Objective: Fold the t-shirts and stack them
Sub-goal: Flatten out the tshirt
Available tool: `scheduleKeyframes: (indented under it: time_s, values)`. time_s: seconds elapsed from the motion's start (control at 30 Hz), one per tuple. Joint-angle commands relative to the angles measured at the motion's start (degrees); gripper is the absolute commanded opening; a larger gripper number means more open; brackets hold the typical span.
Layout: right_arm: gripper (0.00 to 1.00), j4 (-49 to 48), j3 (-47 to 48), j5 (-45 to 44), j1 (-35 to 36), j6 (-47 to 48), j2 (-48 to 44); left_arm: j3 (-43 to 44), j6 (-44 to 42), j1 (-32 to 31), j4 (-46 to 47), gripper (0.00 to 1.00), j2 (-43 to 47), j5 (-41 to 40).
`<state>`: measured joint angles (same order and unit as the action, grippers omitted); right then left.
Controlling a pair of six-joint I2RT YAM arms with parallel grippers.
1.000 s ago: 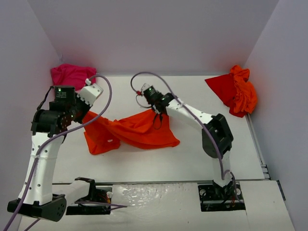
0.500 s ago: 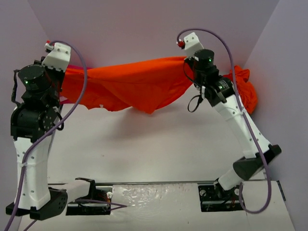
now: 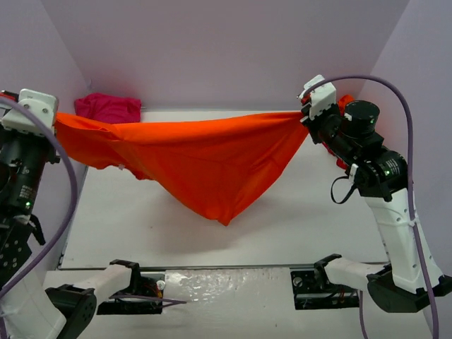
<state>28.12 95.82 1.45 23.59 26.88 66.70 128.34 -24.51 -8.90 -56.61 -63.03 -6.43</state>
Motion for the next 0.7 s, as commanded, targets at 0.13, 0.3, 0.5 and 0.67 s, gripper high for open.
scheduleKeyframes:
  time_s: [0.13, 0.3, 0.5, 0.67]
  values:
    - [0.00, 1.32, -9.54, 7.45, -0.65, 0.90, 0.93, -7.41, -0.43, 0.43, -2.83, 0.04, -1.65, 9.02]
    - [0.01, 0.67, -13.82, 8.52, -0.67, 1.54, 6.81, -19.42, -0.74, 0.36, 1.11, 0.04, -3.22, 11.57]
    - [0.47, -1.46, -15.36, 7.92, -0.75, 2.12, 23.75, -29.64, -0.52, -0.25, 7.39, 0.00, -12.70, 10.65]
    - [0.55, -4.54, -12.86, 4.89, -0.74, 2.88, 30.86, -38.53, -0.19, -1.17, 15.17, 0.00, -17.25, 5.46]
